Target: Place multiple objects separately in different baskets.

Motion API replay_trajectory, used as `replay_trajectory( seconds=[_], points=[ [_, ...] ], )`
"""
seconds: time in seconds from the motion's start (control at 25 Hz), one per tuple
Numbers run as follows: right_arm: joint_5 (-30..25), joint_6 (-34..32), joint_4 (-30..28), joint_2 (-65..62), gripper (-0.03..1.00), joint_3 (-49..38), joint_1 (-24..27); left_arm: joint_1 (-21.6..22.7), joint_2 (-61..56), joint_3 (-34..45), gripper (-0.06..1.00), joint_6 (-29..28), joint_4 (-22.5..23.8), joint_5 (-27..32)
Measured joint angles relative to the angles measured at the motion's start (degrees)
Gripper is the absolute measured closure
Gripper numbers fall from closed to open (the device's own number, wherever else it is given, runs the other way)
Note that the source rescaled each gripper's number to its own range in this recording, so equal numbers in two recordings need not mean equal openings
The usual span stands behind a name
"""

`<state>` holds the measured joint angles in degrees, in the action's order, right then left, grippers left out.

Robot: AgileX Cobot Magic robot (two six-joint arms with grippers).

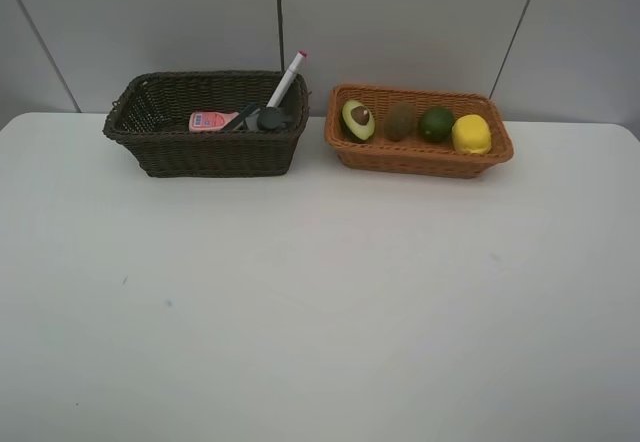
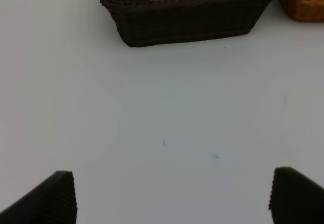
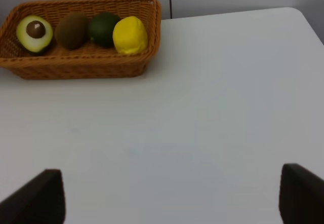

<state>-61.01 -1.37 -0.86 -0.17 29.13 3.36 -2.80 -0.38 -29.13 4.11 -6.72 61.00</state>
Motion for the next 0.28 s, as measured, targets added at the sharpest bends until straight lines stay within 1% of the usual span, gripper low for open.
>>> replay_trajectory(
  seconds=[0.28],
  points=[
    [0.00, 0.00, 0.00, 0.00, -0.03, 0.00, 0.00, 0.00, 0.00, 0.00, -0.05, 0.00, 0.00, 0.00]
  ],
)
